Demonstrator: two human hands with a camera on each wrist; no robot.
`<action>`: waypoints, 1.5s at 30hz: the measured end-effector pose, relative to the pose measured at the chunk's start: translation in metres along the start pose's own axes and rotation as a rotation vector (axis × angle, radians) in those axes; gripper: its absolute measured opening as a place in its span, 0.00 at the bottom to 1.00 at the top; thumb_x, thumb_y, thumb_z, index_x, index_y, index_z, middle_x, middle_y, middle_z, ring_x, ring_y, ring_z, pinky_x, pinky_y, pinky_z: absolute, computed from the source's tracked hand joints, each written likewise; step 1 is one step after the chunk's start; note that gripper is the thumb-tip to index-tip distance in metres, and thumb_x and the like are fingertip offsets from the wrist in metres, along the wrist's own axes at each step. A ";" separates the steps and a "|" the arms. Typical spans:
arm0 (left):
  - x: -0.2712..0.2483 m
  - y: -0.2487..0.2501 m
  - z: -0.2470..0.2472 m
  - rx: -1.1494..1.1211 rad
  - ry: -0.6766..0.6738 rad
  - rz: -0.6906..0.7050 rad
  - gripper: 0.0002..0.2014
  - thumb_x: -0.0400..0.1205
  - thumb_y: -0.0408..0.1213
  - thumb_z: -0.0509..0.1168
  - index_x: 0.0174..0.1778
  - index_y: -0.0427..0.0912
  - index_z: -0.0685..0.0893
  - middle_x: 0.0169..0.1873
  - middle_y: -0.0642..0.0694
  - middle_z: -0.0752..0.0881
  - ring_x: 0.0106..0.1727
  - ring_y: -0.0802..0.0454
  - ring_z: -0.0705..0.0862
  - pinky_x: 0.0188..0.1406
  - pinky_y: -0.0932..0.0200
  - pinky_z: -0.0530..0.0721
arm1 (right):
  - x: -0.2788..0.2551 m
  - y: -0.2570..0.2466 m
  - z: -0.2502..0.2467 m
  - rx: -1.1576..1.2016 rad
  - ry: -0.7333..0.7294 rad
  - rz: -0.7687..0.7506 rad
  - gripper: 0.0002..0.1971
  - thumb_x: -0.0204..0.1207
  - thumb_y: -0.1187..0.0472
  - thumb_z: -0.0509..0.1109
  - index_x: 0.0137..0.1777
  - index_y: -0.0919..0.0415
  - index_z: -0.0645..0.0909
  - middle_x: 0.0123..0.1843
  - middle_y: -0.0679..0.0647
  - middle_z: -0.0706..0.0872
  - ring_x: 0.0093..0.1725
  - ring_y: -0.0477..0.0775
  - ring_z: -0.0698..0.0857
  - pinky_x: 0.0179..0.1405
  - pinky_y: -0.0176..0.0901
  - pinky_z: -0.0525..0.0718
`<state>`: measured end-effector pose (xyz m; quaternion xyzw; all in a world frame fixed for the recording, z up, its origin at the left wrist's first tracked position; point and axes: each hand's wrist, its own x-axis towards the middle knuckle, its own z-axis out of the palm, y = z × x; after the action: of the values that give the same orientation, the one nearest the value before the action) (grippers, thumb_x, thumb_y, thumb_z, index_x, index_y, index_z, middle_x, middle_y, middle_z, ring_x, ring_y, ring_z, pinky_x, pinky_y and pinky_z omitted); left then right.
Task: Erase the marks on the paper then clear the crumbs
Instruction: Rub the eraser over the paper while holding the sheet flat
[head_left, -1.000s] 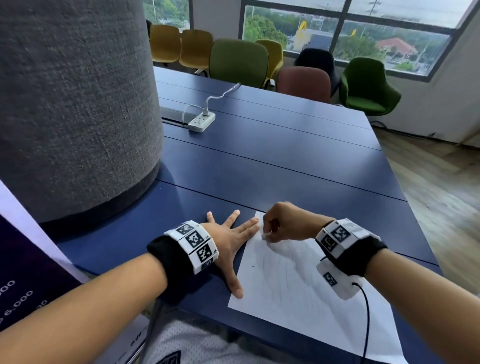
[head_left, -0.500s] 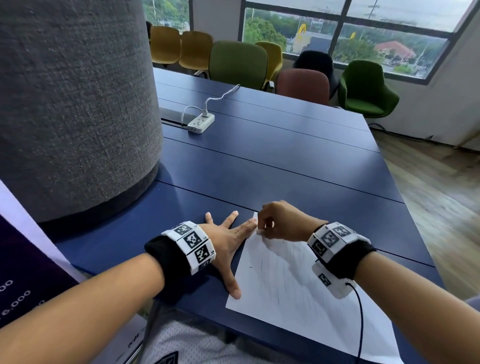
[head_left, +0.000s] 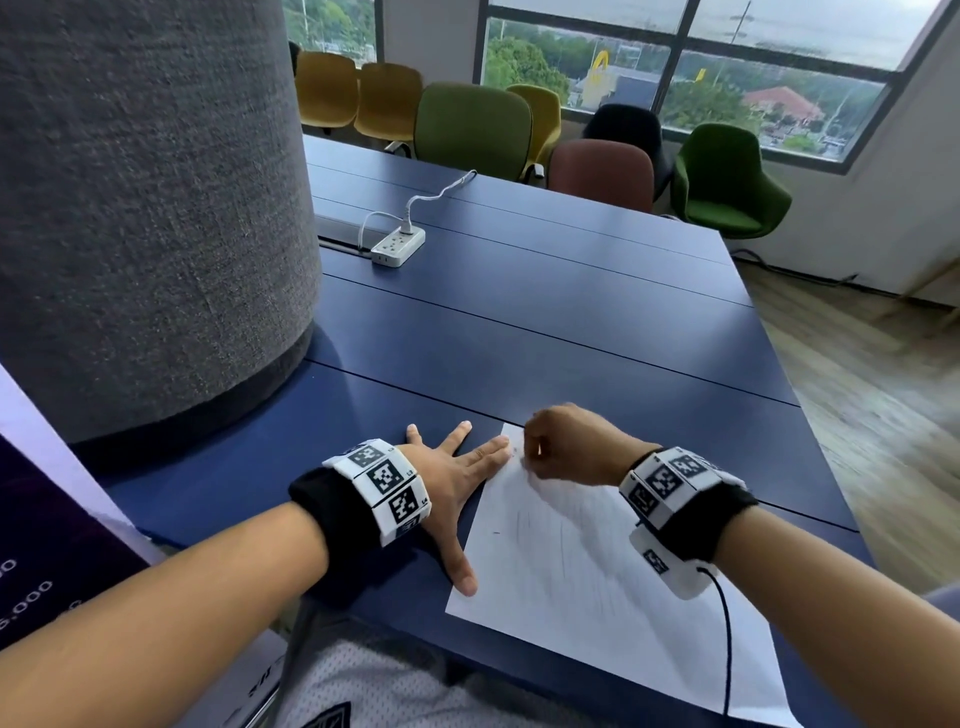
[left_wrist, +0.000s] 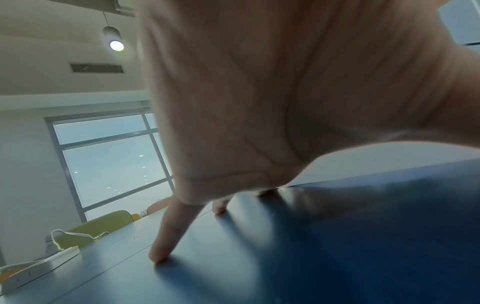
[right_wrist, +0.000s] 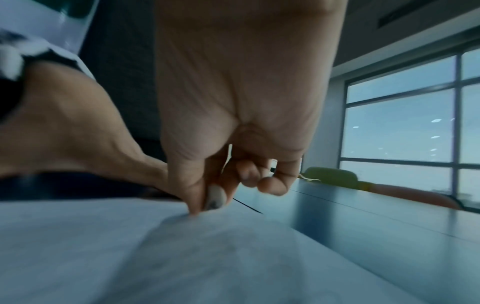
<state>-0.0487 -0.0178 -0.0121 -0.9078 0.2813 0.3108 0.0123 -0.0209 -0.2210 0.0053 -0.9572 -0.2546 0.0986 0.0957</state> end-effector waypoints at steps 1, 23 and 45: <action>0.000 0.000 0.000 0.008 0.001 -0.001 0.76 0.55 0.73 0.78 0.83 0.59 0.26 0.81 0.70 0.28 0.82 0.49 0.22 0.73 0.17 0.31 | 0.002 0.004 0.000 0.018 0.036 0.036 0.04 0.72 0.55 0.73 0.39 0.54 0.85 0.37 0.45 0.83 0.39 0.50 0.81 0.38 0.42 0.79; -0.003 0.005 -0.004 0.046 -0.023 -0.002 0.75 0.57 0.71 0.79 0.83 0.60 0.27 0.81 0.68 0.27 0.83 0.43 0.25 0.72 0.14 0.39 | -0.012 -0.005 0.001 0.059 -0.045 0.026 0.05 0.72 0.59 0.74 0.36 0.55 0.82 0.36 0.47 0.83 0.37 0.48 0.80 0.37 0.38 0.76; -0.005 0.011 -0.009 0.066 -0.041 -0.020 0.75 0.57 0.70 0.80 0.83 0.60 0.27 0.82 0.66 0.27 0.84 0.41 0.27 0.76 0.17 0.47 | -0.036 -0.037 0.007 0.163 -0.260 -0.080 0.05 0.70 0.60 0.78 0.42 0.60 0.87 0.37 0.46 0.85 0.30 0.41 0.78 0.32 0.24 0.75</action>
<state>-0.0529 -0.0263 -0.0002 -0.9031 0.2819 0.3199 0.0514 -0.0708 -0.2073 0.0118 -0.9145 -0.2942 0.2381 0.1431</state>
